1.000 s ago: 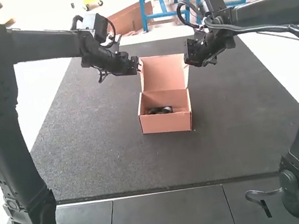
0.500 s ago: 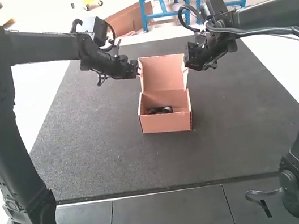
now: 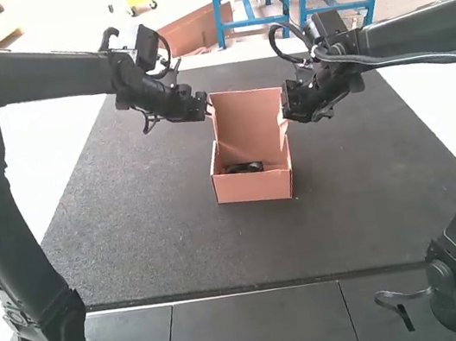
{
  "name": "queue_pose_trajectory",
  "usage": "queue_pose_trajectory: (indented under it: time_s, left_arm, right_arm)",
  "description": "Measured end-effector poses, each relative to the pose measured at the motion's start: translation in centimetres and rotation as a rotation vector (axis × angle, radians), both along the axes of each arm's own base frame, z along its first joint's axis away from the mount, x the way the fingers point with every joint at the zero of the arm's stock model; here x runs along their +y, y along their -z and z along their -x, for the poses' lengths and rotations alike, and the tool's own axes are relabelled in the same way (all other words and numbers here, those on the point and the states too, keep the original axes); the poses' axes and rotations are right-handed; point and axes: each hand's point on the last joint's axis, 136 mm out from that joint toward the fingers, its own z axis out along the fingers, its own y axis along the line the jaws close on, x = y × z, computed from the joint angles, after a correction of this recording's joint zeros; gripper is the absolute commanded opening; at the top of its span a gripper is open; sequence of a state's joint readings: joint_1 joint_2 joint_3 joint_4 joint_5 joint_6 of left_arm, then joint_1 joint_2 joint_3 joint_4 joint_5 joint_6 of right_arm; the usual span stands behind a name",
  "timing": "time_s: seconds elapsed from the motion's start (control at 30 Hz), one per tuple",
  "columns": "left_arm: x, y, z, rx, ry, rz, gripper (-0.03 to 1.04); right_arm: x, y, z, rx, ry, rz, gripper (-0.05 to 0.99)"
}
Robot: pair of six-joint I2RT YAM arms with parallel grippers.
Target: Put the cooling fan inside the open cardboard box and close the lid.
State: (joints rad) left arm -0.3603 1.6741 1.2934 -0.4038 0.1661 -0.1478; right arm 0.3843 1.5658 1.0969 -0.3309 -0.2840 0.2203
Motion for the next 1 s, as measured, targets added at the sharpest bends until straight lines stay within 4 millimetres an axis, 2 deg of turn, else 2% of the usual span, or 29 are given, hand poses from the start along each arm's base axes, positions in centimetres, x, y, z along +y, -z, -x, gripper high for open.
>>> queue_pose_trajectory:
  time_s: [0.37,0.73,0.77,0.87,0.93,1.0]
  left_arm:
    - [0.5,1.5,1.2,0.038,-0.003,-0.011,0.97]
    - [1.6,0.2,4.2,0.039,-0.006,-0.012,0.97]
    - [1.7,0.1,4.4,0.036,-0.006,-0.011,0.97]
    - [1.9,-0.6,4.5,0.007,-0.011,-0.007,0.97]
    - [1.9,-1.6,4.2,-0.031,-0.017,0.002,0.97]
    - [1.9,-2.7,3.7,-0.078,-0.024,0.011,0.97]
  right_arm:
    - [-0.4,2.4,2.3,0.024,-0.037,0.068,0.0]
    - [-0.8,3.8,3.6,0.028,-0.061,0.131,0.02]
    - [-0.8,3.9,3.7,0.03,-0.062,0.136,0.12]
    - [-1.0,4.4,4.1,0.048,-0.064,0.152,0.57]
    - [-1.2,4.6,4.5,0.066,-0.063,0.164,0.9]
    - [-1.4,4.8,4.9,0.088,-0.065,0.172,0.92]
